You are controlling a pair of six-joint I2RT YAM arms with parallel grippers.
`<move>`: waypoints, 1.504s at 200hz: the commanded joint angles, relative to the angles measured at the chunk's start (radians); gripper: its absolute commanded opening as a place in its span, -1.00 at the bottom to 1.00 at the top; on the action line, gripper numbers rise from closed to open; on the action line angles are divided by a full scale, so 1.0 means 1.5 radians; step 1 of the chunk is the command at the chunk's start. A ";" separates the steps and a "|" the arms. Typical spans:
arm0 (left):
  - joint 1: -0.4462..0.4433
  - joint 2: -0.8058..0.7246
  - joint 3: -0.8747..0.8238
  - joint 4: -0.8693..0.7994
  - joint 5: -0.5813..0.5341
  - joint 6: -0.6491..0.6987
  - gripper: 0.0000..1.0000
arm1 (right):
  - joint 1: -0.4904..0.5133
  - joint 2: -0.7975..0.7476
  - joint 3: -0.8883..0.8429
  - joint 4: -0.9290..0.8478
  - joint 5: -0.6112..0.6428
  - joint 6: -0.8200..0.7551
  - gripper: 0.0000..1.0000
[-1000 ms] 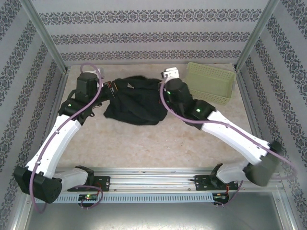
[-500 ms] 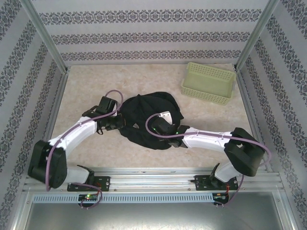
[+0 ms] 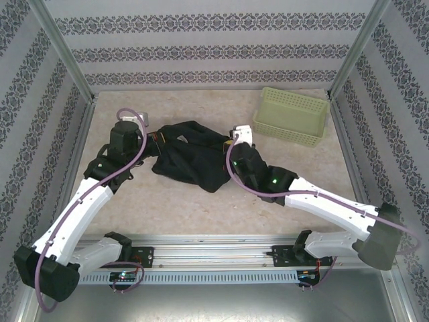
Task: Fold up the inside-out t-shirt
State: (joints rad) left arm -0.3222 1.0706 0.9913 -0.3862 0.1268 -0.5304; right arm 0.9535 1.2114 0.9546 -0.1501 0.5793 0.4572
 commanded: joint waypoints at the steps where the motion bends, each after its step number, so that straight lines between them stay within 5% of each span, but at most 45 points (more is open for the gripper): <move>1: -0.002 0.063 -0.075 -0.015 0.032 0.000 -0.82 | 0.009 0.046 -0.096 -0.025 0.003 0.074 -1.00; 42: -0.022 0.074 -0.148 -0.023 0.068 0.005 -0.37 | 0.039 0.114 -0.158 -0.010 -0.042 0.181 -1.00; 85: -0.092 0.074 -0.098 -0.125 -0.013 0.014 0.08 | 0.068 0.139 -0.150 -0.030 -0.049 0.186 -1.00; 127: -0.140 0.081 -0.102 -0.113 -0.044 -0.025 0.17 | 0.089 0.148 -0.133 -0.039 -0.041 0.181 -1.00; 181: -0.153 0.135 -0.104 -0.090 -0.029 -0.043 -0.22 | 0.103 0.156 -0.122 -0.042 -0.056 0.167 -0.96; 238: -0.152 0.119 -0.121 -0.116 -0.060 -0.020 -1.00 | 0.067 0.116 -0.091 -0.088 -0.126 0.115 -0.26; 301: -0.163 -0.040 -0.202 -0.137 -0.058 -0.010 -1.00 | 0.032 0.182 0.002 -0.147 -0.211 0.089 -0.16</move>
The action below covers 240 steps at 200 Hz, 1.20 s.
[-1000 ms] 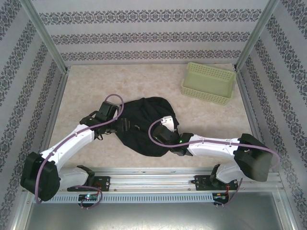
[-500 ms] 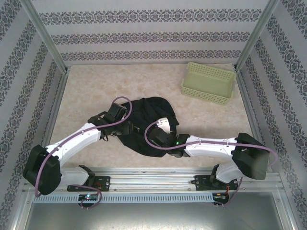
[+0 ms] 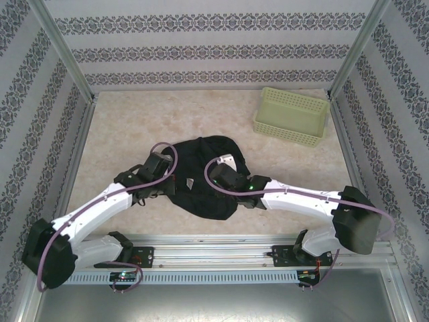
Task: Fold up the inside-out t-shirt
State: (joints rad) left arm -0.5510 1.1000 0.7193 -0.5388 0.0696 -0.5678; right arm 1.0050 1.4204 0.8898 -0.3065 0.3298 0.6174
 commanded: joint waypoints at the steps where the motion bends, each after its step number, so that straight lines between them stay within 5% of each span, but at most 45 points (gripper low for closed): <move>1: -0.010 -0.062 -0.022 -0.036 -0.019 0.014 -1.00 | -0.002 0.045 0.047 -0.044 -0.047 -0.017 -0.16; 83: -0.013 -0.170 -0.033 -0.059 -0.070 0.012 -1.00 | 0.000 0.192 0.132 -0.123 -0.061 -0.003 -0.08; 151: -0.013 -0.303 -0.017 -0.057 -0.161 -0.013 -1.00 | -0.014 0.205 0.130 -0.099 -0.064 0.026 0.35; 192: -0.014 -0.330 -0.016 -0.047 -0.168 -0.011 -1.00 | -0.021 0.244 0.195 -0.175 0.032 0.038 0.46; 240: -0.013 -0.256 -0.002 -0.045 -0.157 -0.006 -1.00 | -0.019 0.152 0.113 0.056 -0.178 -0.013 0.51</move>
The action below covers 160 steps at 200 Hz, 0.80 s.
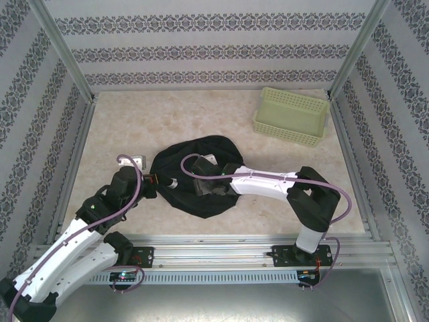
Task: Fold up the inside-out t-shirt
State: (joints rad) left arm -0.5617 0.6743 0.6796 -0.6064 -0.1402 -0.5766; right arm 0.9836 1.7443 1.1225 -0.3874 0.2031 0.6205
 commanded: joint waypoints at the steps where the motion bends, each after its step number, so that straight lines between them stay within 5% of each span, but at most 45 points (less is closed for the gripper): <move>1: -0.005 0.029 0.024 0.000 -0.017 0.001 -1.00 | -0.005 -0.066 -0.043 0.112 -0.094 -0.015 0.50; 107: -0.005 0.042 0.014 0.011 -0.013 0.006 -1.00 | -0.009 -0.084 -0.116 0.129 -0.086 -0.007 -0.16; 160: -0.004 0.069 0.030 0.005 -0.024 0.014 -1.00 | 0.002 -0.081 -0.070 0.068 -0.012 -0.027 -0.95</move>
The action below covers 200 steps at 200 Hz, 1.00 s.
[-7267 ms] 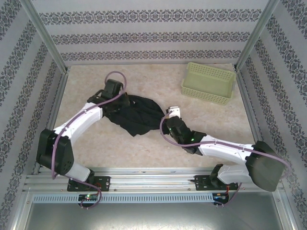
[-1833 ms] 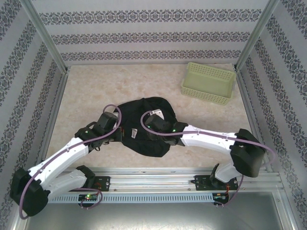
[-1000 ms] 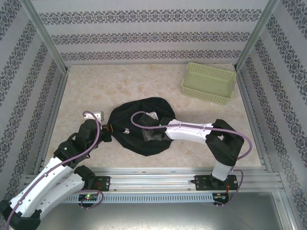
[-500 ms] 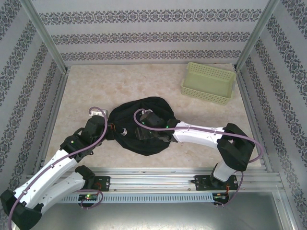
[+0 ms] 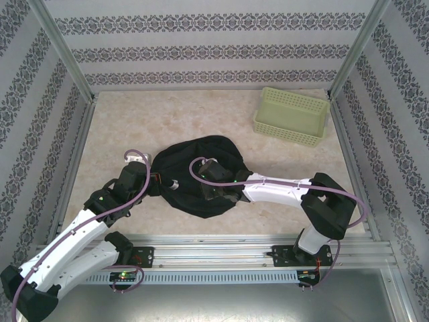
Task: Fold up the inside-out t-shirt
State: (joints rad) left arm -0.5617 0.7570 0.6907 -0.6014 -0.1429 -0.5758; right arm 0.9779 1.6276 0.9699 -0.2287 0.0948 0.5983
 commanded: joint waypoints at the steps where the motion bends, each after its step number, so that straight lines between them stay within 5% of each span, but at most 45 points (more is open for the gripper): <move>1: -0.004 0.015 0.024 0.002 -0.022 0.014 -1.00 | 0.005 -0.003 0.033 -0.039 0.061 -0.013 -0.96; 52: -0.002 0.074 0.098 -0.037 -0.093 0.041 -1.00 | 0.007 -0.048 0.112 -0.185 0.233 -0.053 -1.00; 70: 0.013 0.138 0.179 -0.066 -0.129 0.041 -1.00 | 0.005 -0.071 0.192 -0.279 0.339 -0.097 -1.00; 106: 0.078 0.256 0.393 -0.026 -0.072 0.055 -1.00 | -0.001 -0.085 0.417 -0.367 0.524 -0.247 -1.00; 128: 0.086 0.239 0.512 -0.014 -0.093 0.081 -1.00 | 0.014 -0.113 0.500 -0.358 0.592 -0.316 -1.00; 155: 0.085 0.145 0.400 0.116 -0.052 0.080 -1.00 | 0.029 -0.180 0.429 -0.281 0.561 -0.333 -1.00; 200: 0.095 0.330 0.470 -0.094 -0.040 0.077 -1.00 | -0.026 -0.125 0.355 -0.324 0.421 -0.241 -1.00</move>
State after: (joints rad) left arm -0.4427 1.0630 1.3457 -0.5503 -0.1864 -0.4778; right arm 0.9855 1.3338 1.5288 -0.6300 0.7849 0.1852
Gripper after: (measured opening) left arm 0.039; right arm 0.050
